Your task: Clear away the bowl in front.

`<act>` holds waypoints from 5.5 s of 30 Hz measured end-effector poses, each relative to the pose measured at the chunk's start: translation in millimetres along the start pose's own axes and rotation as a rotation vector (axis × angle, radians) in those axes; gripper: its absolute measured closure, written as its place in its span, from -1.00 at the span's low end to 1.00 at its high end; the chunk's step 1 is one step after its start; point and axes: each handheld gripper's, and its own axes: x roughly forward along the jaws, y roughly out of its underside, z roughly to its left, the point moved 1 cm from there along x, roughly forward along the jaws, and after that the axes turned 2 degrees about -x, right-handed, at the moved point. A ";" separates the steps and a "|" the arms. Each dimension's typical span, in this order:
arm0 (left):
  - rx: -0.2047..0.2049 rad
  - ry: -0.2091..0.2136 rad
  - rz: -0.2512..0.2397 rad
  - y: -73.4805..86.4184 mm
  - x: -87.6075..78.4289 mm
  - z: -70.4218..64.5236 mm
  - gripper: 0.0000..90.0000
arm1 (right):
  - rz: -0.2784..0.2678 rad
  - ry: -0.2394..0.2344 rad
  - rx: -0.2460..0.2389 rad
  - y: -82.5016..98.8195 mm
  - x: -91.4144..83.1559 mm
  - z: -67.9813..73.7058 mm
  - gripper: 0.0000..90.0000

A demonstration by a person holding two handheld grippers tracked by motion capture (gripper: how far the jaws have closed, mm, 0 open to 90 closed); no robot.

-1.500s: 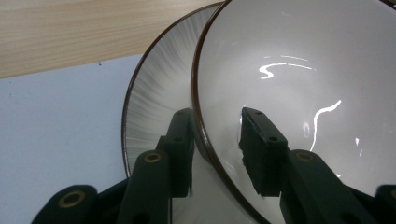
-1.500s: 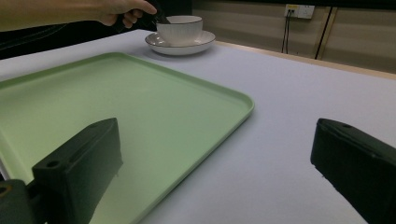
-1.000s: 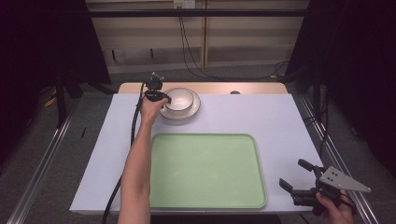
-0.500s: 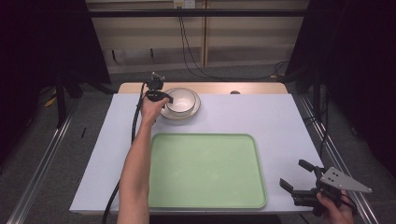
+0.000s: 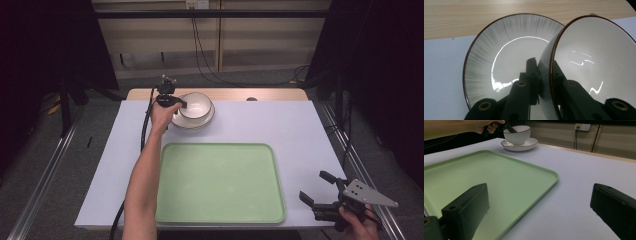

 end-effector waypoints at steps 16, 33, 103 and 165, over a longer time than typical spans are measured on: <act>0.042 0.038 -0.011 -2.0 -22.6 -14.5 0.83 | -0.025 0.022 -0.028 -0.9 -1.4 -0.1 -0.97; 0.082 0.087 -0.007 6.3 -35.9 -32.8 0.83 | -0.027 0.014 -0.026 -1.5 -1.9 0.6 -0.96; 0.287 0.304 0.127 46.3 -20.7 -171.4 0.83 | -0.028 0.001 -0.033 -2.8 -0.6 0.8 -0.95; 0.315 0.279 0.254 80.5 59.9 -212.4 0.83 | -0.022 -0.015 -0.028 -2.6 0.7 2.3 -0.95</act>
